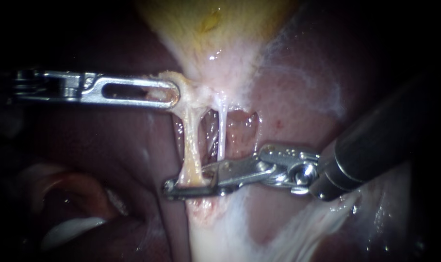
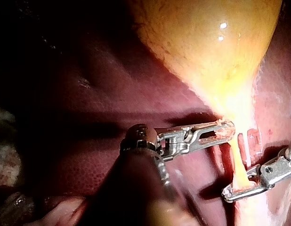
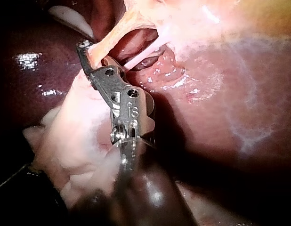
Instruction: Going back first clip left tube
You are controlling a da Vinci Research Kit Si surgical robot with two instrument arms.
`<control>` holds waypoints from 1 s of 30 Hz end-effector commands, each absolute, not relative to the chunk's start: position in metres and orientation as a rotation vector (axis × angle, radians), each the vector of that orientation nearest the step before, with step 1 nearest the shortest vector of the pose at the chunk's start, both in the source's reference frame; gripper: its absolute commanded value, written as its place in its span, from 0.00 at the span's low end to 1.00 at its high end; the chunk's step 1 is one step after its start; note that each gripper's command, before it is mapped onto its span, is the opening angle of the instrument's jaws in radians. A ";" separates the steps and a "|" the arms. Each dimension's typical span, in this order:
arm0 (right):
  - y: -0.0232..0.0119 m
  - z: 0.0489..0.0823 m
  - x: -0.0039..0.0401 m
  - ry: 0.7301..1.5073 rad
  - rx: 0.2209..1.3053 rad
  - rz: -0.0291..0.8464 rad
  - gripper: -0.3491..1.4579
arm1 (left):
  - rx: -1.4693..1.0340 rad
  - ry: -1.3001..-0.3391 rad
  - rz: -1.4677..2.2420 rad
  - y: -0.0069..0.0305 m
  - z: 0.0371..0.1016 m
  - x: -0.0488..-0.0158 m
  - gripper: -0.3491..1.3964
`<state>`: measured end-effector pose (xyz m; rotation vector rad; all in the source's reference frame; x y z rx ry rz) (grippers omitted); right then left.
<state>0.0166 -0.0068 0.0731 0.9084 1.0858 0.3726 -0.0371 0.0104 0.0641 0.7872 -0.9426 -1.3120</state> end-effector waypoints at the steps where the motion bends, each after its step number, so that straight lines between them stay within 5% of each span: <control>1: -0.0068 0.0731 0.0166 1.086 0.909 0.372 0.00 | 0.787 -0.943 -1.312 0.0104 0.0641 -0.0371 0.00; 12: -0.0070 0.0730 0.0166 1.087 0.912 0.366 0.00 | 0.788 -0.943 -1.312 0.0104 0.0641 -0.0370 0.00; 19: -0.0075 0.0727 0.0174 1.111 0.844 0.332 0.39 | 0.788 -0.943 -1.312 0.0104 0.0641 -0.0370 0.00; 30: -0.0074 0.0734 0.0181 1.150 0.708 0.255 0.47 | 0.788 -0.943 -1.312 0.0104 0.0641 -0.0370 0.00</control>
